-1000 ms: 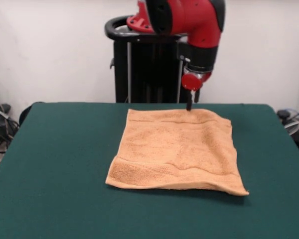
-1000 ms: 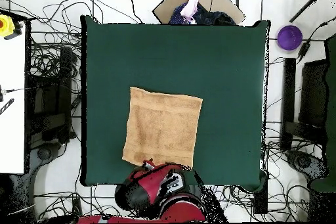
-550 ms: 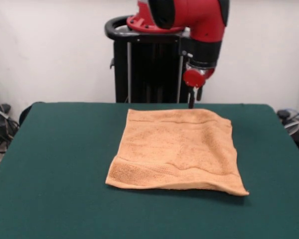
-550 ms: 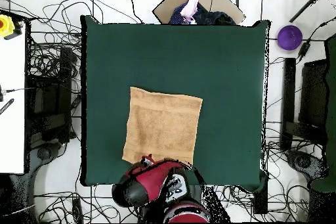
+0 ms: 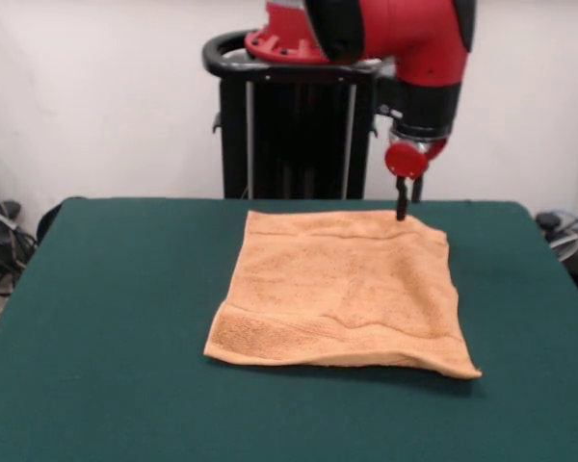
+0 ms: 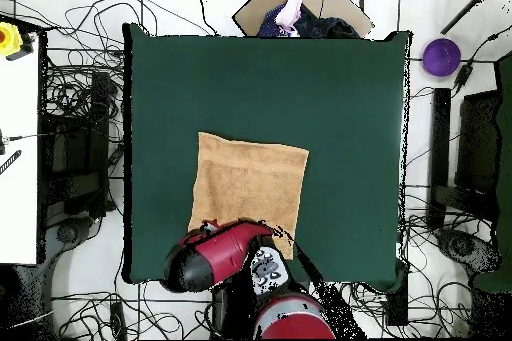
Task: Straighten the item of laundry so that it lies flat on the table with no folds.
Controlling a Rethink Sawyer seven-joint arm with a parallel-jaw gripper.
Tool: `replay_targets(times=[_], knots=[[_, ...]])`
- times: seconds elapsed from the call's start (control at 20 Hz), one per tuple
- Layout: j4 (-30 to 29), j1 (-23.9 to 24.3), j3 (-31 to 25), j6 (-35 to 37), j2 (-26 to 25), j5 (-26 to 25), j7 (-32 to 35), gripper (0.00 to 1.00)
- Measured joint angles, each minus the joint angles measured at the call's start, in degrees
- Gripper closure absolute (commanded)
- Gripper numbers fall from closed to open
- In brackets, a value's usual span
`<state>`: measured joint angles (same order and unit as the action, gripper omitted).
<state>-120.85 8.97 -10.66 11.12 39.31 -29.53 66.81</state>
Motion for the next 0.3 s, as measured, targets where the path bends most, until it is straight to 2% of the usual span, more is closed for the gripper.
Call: replay_targets(times=[0.3], knots=[[2.3,1.4,-3.3,3.0,0.0,0.9,0.0,0.00]])
